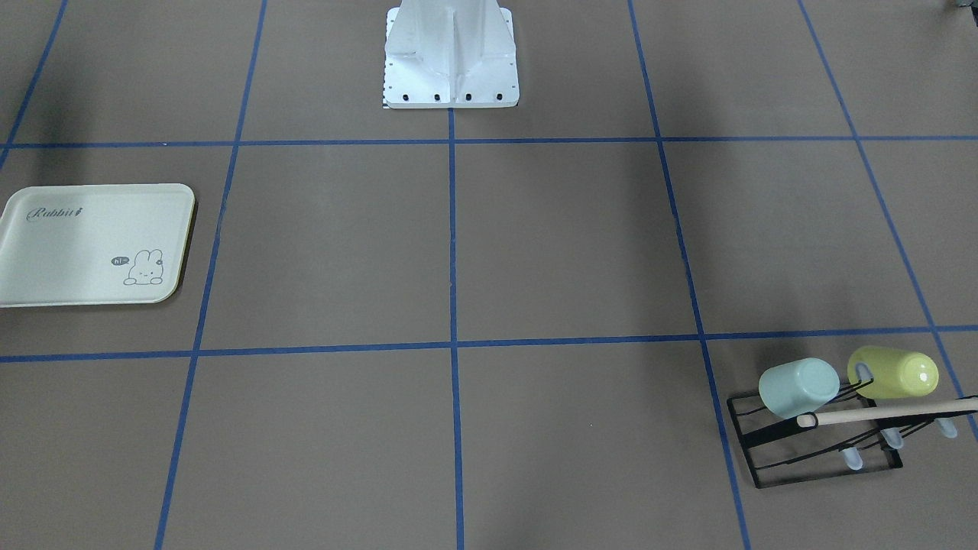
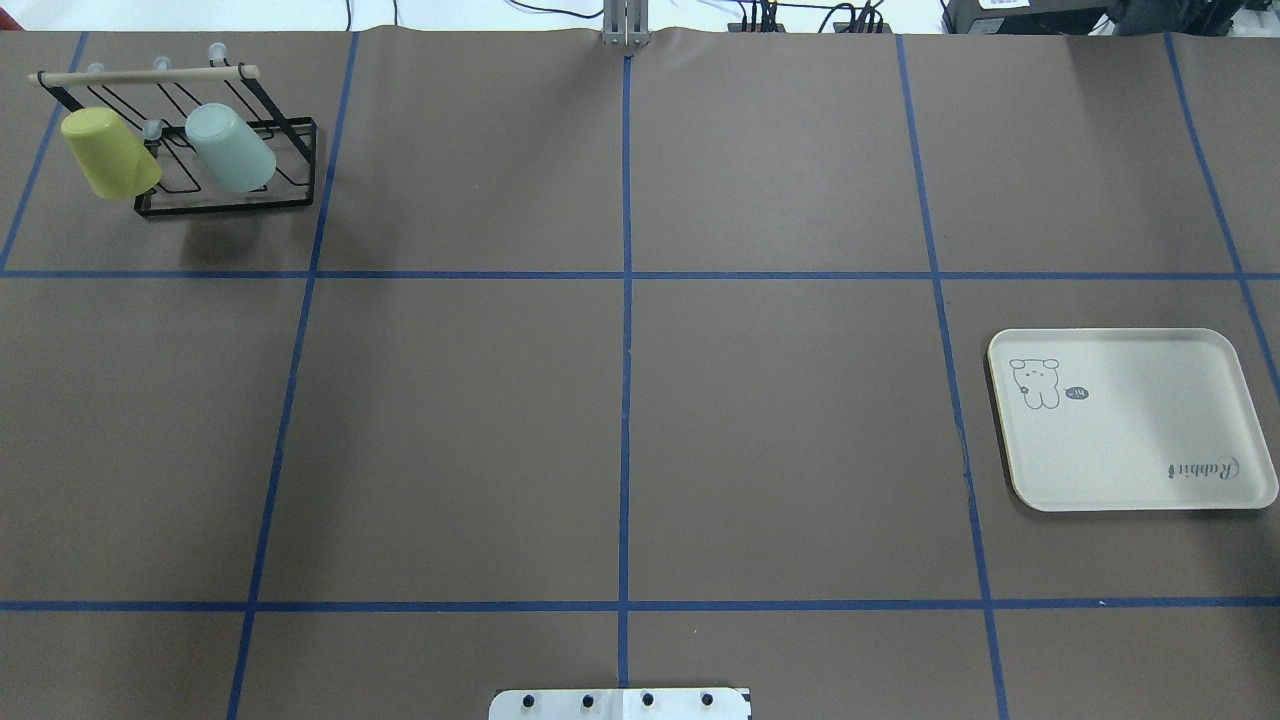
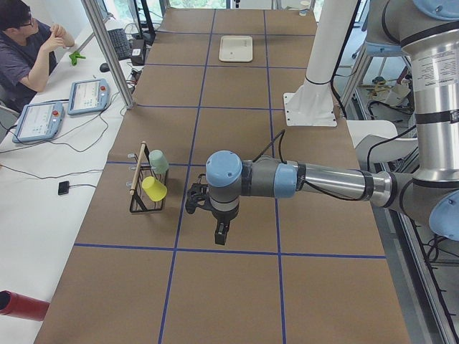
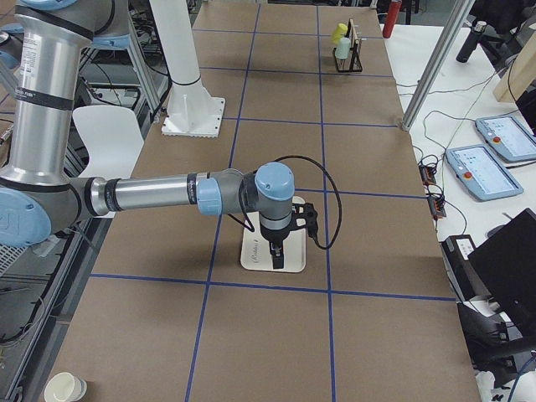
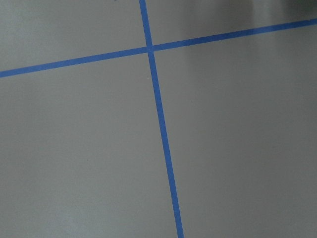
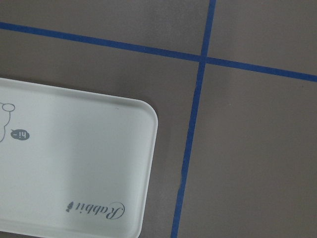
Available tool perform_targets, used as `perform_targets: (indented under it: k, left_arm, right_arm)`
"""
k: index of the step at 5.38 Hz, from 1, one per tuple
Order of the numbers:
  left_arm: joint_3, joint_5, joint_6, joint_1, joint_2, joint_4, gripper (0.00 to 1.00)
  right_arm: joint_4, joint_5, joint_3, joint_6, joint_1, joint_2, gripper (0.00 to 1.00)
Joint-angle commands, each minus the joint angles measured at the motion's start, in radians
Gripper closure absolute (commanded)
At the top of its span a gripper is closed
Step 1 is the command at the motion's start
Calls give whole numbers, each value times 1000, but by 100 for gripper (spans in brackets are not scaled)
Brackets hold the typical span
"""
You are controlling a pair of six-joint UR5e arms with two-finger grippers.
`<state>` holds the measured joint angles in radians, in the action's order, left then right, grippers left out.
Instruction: Left arm grabs green cup and hands to right arm on tray
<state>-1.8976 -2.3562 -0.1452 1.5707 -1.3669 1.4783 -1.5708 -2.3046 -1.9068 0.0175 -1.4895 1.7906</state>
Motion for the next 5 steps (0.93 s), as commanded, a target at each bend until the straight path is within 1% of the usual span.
perform_targets:
  k: [1, 2, 3, 4, 5]
  left_arm:
    - [0, 0, -7, -1, -4, 0, 0]
    - [-15, 0, -7, -1, 0, -1, 0]
    - [-43, 0, -7, -1, 5, -1, 0]
    - [-40, -2, 2, -4, -32, 16, 0]
    - [-29, -5, 3, -4, -69, 17, 0]
  right_arm:
    - [2, -2, -1, -4, 2, -8, 0]
    - [0, -4, -1, -4, 2, -38, 0]
    - [-2, -6, -23, -2, 9, -52, 0]
    - [-3, -7, -27, -7, 21, -118, 0]
    - [-2, -4, -24, -116, 41, -122, 0]
